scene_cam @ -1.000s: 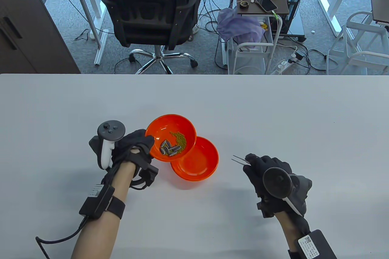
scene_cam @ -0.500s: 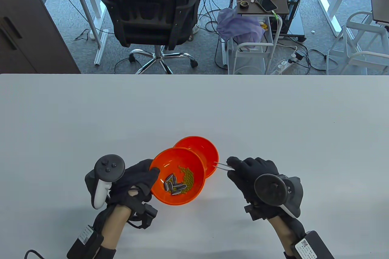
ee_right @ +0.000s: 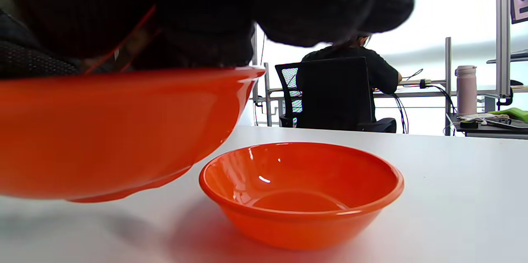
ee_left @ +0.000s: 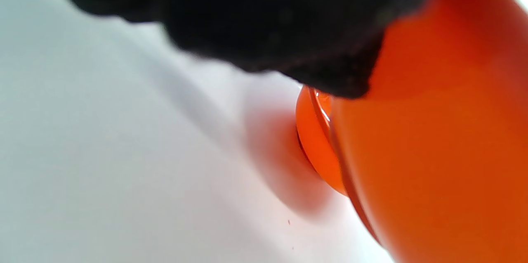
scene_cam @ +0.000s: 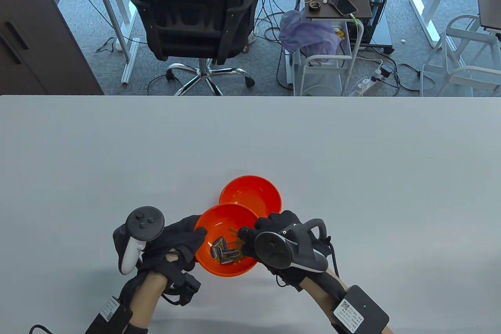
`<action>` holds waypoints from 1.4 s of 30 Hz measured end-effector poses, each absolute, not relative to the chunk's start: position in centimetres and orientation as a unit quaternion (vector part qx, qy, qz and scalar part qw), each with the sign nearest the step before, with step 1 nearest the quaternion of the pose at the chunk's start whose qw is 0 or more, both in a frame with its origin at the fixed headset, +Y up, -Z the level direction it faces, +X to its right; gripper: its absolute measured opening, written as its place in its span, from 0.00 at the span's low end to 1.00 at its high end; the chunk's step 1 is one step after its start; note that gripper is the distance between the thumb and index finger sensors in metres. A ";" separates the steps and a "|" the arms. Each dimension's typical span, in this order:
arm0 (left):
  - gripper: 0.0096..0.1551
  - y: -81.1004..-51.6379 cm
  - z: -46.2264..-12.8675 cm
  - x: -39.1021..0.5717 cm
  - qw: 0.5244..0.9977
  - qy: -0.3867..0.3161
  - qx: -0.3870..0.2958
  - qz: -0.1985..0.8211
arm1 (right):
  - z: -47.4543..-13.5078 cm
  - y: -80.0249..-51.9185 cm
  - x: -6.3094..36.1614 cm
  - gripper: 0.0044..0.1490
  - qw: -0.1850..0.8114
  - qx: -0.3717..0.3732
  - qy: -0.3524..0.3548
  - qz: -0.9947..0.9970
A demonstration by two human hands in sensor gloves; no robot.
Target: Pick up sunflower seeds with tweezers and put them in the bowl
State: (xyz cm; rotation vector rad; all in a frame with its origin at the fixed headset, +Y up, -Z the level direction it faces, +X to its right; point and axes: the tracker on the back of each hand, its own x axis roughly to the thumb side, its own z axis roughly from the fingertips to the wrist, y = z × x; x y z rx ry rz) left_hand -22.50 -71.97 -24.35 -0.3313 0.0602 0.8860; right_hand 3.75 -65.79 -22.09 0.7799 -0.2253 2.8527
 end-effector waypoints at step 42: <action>0.26 -72.0 -24.3 -22.5 0.892 0.023 -0.166 0.420 | -22.9 -66.1 4.0 0.24 0.111 0.254 -0.074 0.958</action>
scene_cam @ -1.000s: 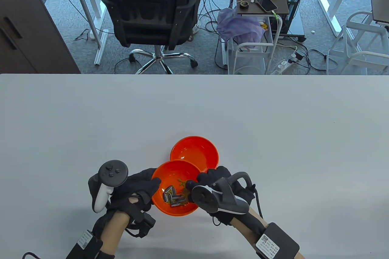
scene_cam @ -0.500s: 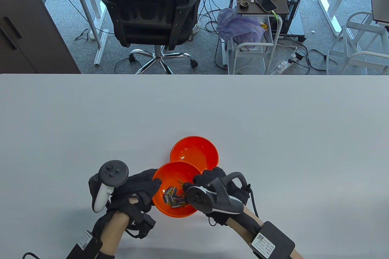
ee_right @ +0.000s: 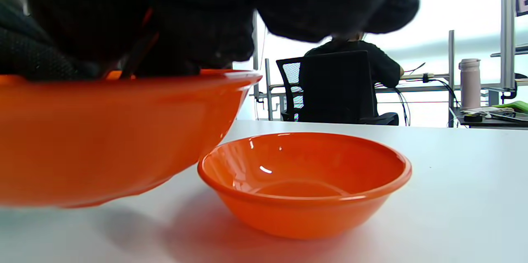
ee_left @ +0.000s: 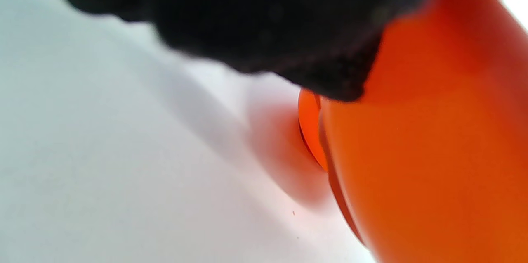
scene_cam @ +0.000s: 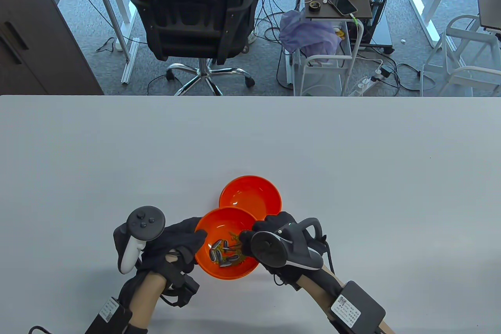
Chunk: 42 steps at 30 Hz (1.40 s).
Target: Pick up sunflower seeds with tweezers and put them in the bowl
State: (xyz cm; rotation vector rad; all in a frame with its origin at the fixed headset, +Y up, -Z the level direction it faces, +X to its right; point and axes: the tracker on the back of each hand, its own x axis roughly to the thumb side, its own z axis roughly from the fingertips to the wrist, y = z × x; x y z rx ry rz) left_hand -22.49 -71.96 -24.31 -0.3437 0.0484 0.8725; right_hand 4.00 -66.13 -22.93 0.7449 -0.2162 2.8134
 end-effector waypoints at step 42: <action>0.26 -71.8 -24.4 -23.2 0.902 0.043 -0.147 0.403 | -27.2 -65.7 6.3 0.27 0.219 0.104 -0.061 0.968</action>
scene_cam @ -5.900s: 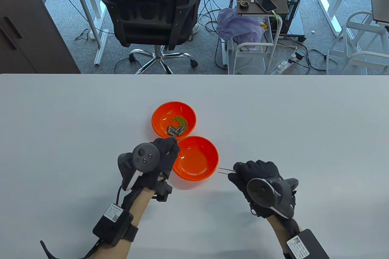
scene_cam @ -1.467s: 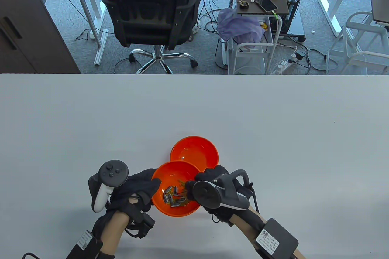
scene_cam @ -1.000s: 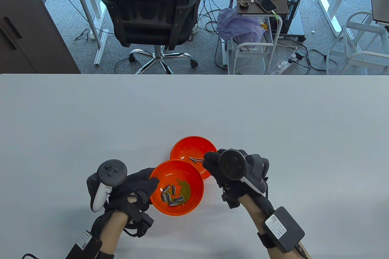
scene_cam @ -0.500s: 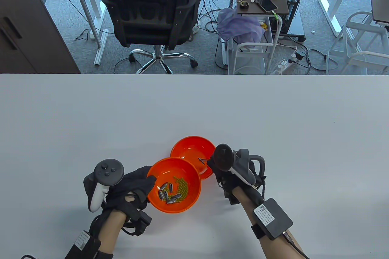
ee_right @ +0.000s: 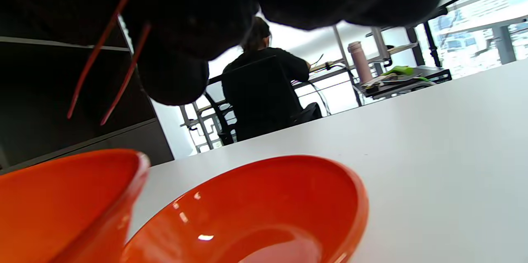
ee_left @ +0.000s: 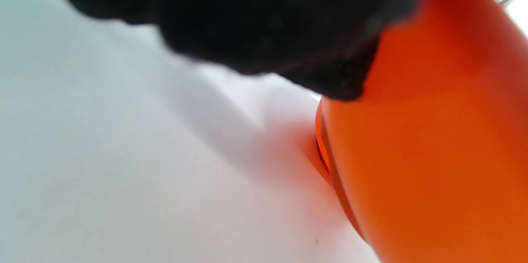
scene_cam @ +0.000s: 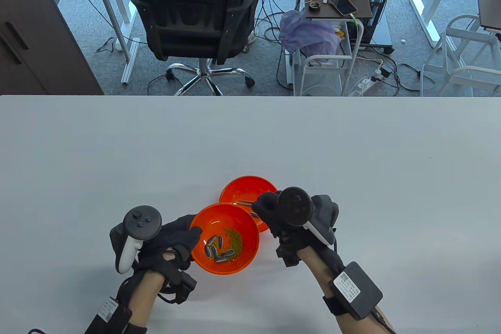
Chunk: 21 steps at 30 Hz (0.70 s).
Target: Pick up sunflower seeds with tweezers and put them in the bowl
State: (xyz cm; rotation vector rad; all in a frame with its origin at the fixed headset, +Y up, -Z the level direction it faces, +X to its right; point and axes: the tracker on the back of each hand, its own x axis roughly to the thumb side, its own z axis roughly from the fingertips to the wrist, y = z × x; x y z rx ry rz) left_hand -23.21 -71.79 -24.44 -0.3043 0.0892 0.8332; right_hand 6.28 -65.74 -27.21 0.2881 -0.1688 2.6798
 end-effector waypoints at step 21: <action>0.26 -71.8 -24.4 -23.1 0.903 0.045 -0.132 0.406 | -24.3 -67.1 1.2 0.26 0.081 0.169 -0.033 0.982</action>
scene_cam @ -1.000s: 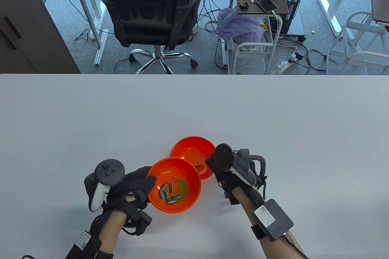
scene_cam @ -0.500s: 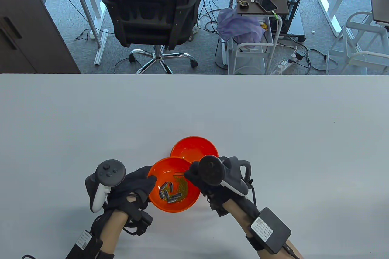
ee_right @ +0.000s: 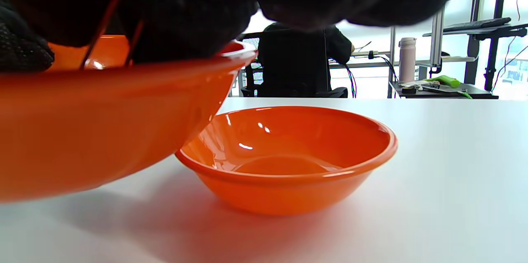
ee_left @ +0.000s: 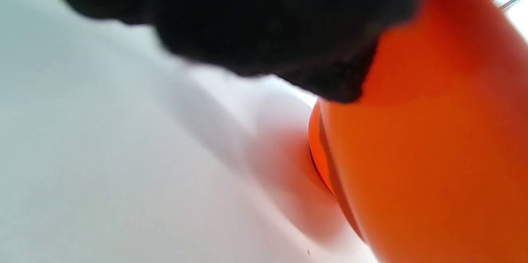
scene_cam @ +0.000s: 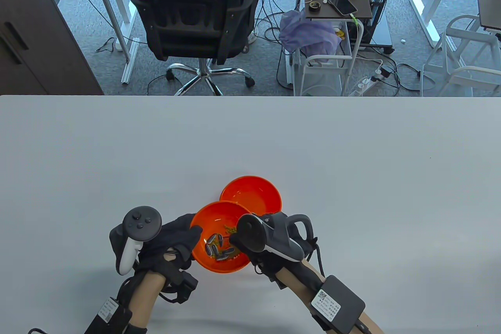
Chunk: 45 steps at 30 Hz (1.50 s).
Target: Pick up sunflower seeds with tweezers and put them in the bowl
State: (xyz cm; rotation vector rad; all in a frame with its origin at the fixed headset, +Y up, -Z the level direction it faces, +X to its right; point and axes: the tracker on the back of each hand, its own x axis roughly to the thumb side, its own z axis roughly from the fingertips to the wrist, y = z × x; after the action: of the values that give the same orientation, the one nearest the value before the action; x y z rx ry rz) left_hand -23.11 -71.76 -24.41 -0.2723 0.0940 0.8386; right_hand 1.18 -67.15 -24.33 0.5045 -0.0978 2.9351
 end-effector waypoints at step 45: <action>0.26 -72.1 -24.8 -23.8 0.901 0.051 -0.142 0.406 | -29.8 -70.7 8.9 0.25 0.072 -0.001 -0.071 0.995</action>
State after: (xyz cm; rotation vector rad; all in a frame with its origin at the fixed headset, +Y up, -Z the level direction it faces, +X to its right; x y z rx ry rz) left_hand -23.77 -72.11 -24.84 -0.2948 0.1062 0.8404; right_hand 8.92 -70.73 -29.78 -0.0040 -0.2142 2.9899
